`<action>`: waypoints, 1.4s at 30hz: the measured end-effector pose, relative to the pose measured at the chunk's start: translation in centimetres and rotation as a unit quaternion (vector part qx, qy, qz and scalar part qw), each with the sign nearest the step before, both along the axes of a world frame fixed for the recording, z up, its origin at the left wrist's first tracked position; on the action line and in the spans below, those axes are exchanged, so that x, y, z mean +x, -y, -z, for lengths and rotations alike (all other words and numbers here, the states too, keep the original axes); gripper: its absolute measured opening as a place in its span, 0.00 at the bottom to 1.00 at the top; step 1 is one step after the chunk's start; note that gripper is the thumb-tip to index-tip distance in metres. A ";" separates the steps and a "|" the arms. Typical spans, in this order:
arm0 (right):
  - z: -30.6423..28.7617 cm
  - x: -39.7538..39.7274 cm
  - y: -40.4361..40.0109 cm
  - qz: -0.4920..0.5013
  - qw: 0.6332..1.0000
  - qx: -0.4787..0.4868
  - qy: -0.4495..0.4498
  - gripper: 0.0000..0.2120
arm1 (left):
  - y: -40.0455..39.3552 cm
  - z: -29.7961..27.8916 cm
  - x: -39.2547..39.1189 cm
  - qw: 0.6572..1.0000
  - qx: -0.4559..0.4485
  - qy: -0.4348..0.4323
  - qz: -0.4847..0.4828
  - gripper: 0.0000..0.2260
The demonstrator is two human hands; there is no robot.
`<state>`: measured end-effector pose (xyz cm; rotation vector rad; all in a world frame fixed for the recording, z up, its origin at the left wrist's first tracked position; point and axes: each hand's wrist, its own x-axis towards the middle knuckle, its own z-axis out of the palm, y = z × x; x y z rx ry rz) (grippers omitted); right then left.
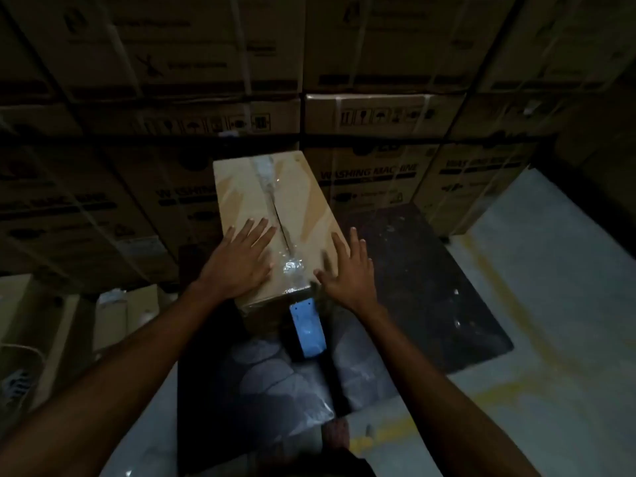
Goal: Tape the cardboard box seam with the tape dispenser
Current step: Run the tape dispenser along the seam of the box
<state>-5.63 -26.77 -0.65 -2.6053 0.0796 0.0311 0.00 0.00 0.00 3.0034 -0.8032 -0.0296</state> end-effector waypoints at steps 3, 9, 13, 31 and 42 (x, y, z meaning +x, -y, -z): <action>1.6 -1.4 -0.3 0.017 1.000 0.011 -0.019 0.45 | -0.3 1.3 -0.2 0.999 0.009 -0.043 0.013 0.36; 4.8 -3.9 -0.8 0.059 0.996 0.054 -0.026 0.48 | -0.7 2.8 -0.7 0.993 0.007 -0.107 0.050 0.36; 6.5 -5.2 -1.7 0.082 0.993 0.081 -0.038 0.50 | -0.6 3.7 -0.7 0.987 0.014 -0.143 0.070 0.34; 8.0 -8.1 -5.1 0.175 0.901 0.370 -0.147 0.43 | 0.5 5.3 -0.8 0.993 0.007 -0.113 0.042 0.30; 7.2 -9.4 -5.8 0.194 0.910 0.348 -0.112 0.22 | 1.0 5.8 -0.4 0.993 0.002 -0.115 0.028 0.27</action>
